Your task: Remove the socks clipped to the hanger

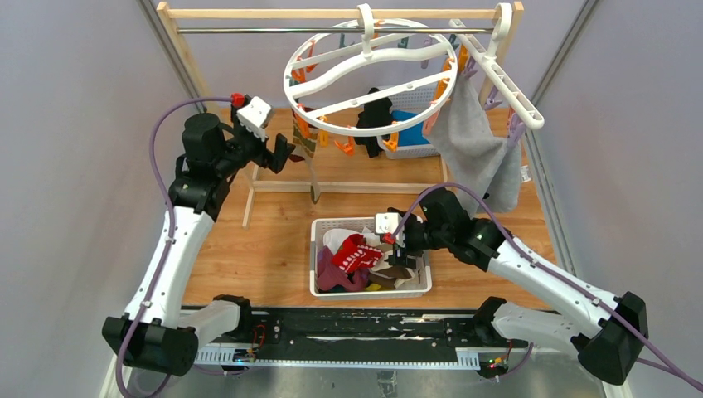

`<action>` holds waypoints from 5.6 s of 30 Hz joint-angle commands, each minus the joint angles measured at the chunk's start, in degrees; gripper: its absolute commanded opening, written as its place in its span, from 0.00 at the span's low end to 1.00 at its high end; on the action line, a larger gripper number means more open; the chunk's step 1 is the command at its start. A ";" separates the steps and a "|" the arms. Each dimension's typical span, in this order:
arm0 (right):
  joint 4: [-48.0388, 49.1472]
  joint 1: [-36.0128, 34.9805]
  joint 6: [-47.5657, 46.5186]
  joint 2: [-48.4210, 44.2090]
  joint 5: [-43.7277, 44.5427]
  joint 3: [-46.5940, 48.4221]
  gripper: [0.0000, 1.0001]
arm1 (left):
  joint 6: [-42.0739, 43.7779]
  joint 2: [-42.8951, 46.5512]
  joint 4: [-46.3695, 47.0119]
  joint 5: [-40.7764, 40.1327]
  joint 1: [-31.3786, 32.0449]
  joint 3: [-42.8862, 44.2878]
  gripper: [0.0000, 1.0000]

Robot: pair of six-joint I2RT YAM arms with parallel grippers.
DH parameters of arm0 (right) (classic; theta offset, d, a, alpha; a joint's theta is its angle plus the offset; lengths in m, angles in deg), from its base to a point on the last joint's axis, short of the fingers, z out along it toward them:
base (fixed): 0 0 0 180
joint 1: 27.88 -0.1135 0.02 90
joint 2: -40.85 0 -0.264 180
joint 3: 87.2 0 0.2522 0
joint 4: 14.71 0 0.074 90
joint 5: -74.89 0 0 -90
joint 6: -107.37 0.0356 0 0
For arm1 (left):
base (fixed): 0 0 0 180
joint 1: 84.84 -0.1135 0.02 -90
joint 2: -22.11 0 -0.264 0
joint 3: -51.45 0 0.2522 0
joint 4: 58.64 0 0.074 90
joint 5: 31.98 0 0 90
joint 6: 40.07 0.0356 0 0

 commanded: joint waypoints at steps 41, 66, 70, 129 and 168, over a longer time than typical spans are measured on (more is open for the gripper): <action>1.16 0.78 -0.66 1.46 -2.06 -0.81 0.72 | -25.65 -5.16 32.85 22.43 0.30 2.44 0.55; 12.20 4.56 11.62 5.61 -7.56 9.16 0.72 | -31.71 -0.77 30.64 18.31 9.87 -3.04 0.45; 24.11 5.61 18.41 5.57 -8.00 8.10 0.72 | -34.50 -1.32 30.63 17.02 10.00 -2.12 0.44; 54.47 8.69 44.94 15.97 -17.53 10.23 0.00 | -40.94 2.11 30.62 22.03 6.70 -2.57 0.87; 54.20 8.74 44.87 16.64 -17.72 9.75 0.00 | -52.60 -2.29 40.10 15.39 12.13 -2.48 0.66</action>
